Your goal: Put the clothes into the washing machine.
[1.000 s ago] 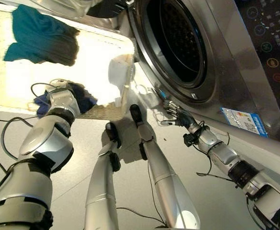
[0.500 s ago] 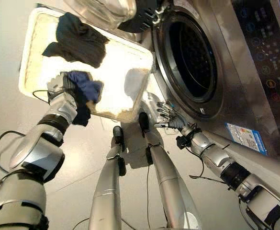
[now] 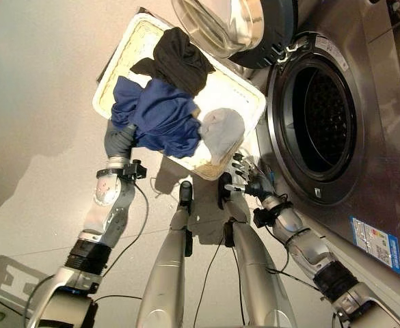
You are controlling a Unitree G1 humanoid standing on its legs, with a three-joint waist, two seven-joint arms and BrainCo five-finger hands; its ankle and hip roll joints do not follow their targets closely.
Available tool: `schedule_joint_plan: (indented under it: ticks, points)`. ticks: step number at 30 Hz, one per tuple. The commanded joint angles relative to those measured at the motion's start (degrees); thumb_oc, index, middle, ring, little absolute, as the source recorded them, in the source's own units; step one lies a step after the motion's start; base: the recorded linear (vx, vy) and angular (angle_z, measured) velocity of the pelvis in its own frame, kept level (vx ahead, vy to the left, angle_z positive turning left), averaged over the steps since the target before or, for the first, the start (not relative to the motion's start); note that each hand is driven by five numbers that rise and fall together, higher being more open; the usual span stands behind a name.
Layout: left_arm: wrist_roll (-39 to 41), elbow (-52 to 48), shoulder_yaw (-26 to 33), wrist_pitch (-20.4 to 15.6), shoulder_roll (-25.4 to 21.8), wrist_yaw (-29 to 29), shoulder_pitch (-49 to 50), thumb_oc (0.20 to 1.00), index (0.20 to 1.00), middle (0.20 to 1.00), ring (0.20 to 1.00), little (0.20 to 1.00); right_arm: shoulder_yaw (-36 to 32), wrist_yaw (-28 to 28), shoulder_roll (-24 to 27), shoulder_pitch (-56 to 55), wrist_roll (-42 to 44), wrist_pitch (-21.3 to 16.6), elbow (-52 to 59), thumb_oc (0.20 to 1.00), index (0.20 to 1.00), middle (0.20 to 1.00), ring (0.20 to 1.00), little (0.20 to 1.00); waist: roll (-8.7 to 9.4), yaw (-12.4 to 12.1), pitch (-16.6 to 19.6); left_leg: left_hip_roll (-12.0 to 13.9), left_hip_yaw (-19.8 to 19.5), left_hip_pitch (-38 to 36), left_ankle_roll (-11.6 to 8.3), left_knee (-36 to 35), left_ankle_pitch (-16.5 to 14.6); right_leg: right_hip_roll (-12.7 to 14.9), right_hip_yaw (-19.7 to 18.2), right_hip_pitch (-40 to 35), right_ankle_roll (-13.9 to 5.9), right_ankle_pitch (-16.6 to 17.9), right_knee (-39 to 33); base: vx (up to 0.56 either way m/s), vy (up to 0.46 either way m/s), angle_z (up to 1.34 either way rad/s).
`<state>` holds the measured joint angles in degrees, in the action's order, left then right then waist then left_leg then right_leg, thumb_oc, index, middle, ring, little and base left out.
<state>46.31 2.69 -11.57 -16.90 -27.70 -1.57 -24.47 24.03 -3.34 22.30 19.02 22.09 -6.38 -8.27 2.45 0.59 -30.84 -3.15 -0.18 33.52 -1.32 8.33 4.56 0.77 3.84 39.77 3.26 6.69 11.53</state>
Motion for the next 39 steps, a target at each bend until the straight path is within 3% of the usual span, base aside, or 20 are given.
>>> schedule_joint_plan:
  ticks: [1,5,9,13,25,26,27,28,33,34,35,36,38,39]
  points:
    - [0.48,-5.15,-0.64,2.43,-0.31,5.74,-1.56,0.2,0.2,0.2,0.2,0.2,-1.82,1.98,2.07,-1.39,2.05,-3.59,8.92,1.0,1.0,1.0,1.0,1.0,-3.51,1.55,1.05,-1.32,1.16,0.47,0.02,-1.12,1.04,-0.83,1.15,-4.43,-5.68,-3.74,-1.57,-0.02,-0.017,-0.04]
    - [0.14,-6.47,-3.0,6.71,-1.0,9.41,-0.61,0.2,0.2,0.2,0.2,0.2,-1.87,4.69,3.08,-0.07,5.44,-4.32,11.74,1.0,1.0,1.0,1.0,1.0,-4.03,1.64,1.05,-1.27,1.34,-0.83,0.36,-2.37,1.54,-0.95,0.99,-5.4,-5.83,-3.53,-1.74,0.0,0.0,-0.01]
    - [0.23,-5.13,-6.17,8.14,-1.07,9.06,-1.53,0.2,0.2,0.2,0.2,0.2,0.07,5.63,3.43,2.99,8.83,-1.76,13.87,1.0,1.0,1.0,1.0,1.0,-4.07,1.78,1.05,-1.33,1.64,-1.07,0.5,-3.06,1.86,-0.73,1.05,-5.56,-6.07,-2.74,-2.74,-0.02,0.001,-0.03]
    - [1.27,-3.88,-9.44,9.76,-1.79,12.29,-2.58,0.2,0.2,0.2,0.2,0.2,2.84,7.39,4.45,5.66,11.23,-0.37,14.5,1.0,1.0,1.0,1.0,1.0,-3.95,1.82,1.05,-1.17,2.25,-0.93,0.54,-3.68,2.11,-0.41,1.26,-5.23,-6.42,-1.66,-3.94,-0.01,-0.005,-0.03]
    - [-0.46,-1.58,-17.53,11.36,-2.58,10.44,-5.8,0.2,0.2,0.2,0.2,0.2,11.43,12.14,6.84,11.28,16.31,4.47,15.23,1.0,1.0,1.0,1.0,1.0,-3.64,1.68,1.05,-1.17,2.86,-0.12,0.66,-4.61,2.91,-0.03,1.48,-4.37,-6.9,0.12,-5.59,-0.01,-0.005,-0.03]
    - [0.25,-1.68,-18.22,10.75,-2.73,11.47,-6.19,0.2,0.2,0.2,0.2,0.2,12.55,13.16,7.27,11.85,17.99,6.61,15.31,0.715,0.715,0.715,0.715,0.715,-3.54,1.63,1.05,-1.12,2.99,0.08,0.59,-4.48,2.94,0.1,1.59,-4.27,-6.9,0.23,-5.68,0.0,0.0,0.0]
    - [0.38,-1.68,-18.52,10.1,-2.68,12.06,-6.36,0.2,0.2,0.2,0.2,0.2,13.04,13.67,7.51,12.17,19.32,7.81,15.27,0.285,0.285,0.285,0.285,0.285,-3.51,1.6,1.05,-1.11,3.06,0.08,0.56,-4.53,3.0,0.11,1.68,-4.27,-6.91,0.29,-5.75,0.0,0.0,0.0]
    - [0.58,-2.02,-18.97,9.05,-2.75,12.45,-6.5,0.2,0.2,0.2,0.2,0.2,13.74,14.71,7.91,12.39,20.92,8.93,14.89,0.2,0.2,0.2,0.2,0.2,-3.45,1.55,1.05,-1.06,3.14,0.07,0.57,-4.58,2.97,0.14,1.79,-4.24,-6.94,0.34,-5.82,0.0,0.0,0.0]
    - [0.17,-3.36,-19.95,3.42,-2.84,10.89,-7.33,0.2,0.2,0.2,0.2,0.2,15.94,17.61,7.68,11.8,30.69,14.27,13.45,0.2,0.2,0.2,0.2,0.2,-3.13,1.4,1.05,-0.94,3.28,0.0,0.48,-4.95,3.1,0.1,2.0,-4.27,-6.85,0.54,-6.16,0.0,0.0,0.0]
    - [-0.46,-3.43,-19.96,2.6,-2.82,9.05,-7.37,0.413,0.413,0.413,0.413,0.413,16.13,18.32,7.44,11.31,32.72,14.78,12.93,0.2,0.2,0.2,0.2,0.2,-3.07,1.35,1.05,-0.94,3.21,0.0,0.47,-5.0,3.11,0.1,2.06,-4.27,-6.84,0.54,-6.17,0.0,-0.033,0.0]
    - [-3.66,-3.23,-19.8,2.59,-2.74,2.91,-7.43,1.0,1.0,1.0,1.0,1.0,16.3,18.77,7.06,10.44,38.04,15.39,11.99,0.2,0.2,0.2,0.2,0.2,-2.99,1.23,1.05,-0.98,3.04,0.09,0.41,-5.0,3.14,0.09,2.15,-4.22,-6.84,0.53,-6.12,0.0,-0.04,-0.01]
    - [-5.51,-2.62,-19.76,2.57,-2.72,-0.06,-7.53,1.0,1.0,1.0,1.0,1.0,16.17,19.03,6.64,9.88,40.3,15.49,11.5,0.2,0.2,0.2,0.2,0.2,-2.97,1.17,1.05,-1.01,2.98,0.09,0.4,-5.01,3.17,0.1,2.24,-4.27,-6.85,0.5,-6.1,0.0,-0.05,0.0]
    - [-19.17,0.69,-19.36,5.3,-2.91,-15.94,-8.12,1.0,1.0,1.0,1.0,1.0,14.75,20.03,4.32,8.06,49.29,14.94,9.43,0.2,0.2,0.2,0.2,0.2,-2.87,1.06,1.05,-1.17,2.65,0.21,0.39,-4.89,3.21,0.1,2.54,-4.13,-6.91,0.37,-5.84,0.0,-0.053,0.03]
    - [-22.13,1.33,-19.2,6.05,-3.02,-18.47,-8.21,1.0,1.0,1.0,1.0,1.0,14.44,19.88,3.98,7.85,50.46,14.35,9.08,0.2,0.2,0.2,0.2,0.2,-2.87,1.04,1.05,-1.22,2.59,0.23,0.39,-4.87,3.22,0.11,2.6,-4.14,-6.93,0.37,-5.85,0.0,-0.048,0.03]
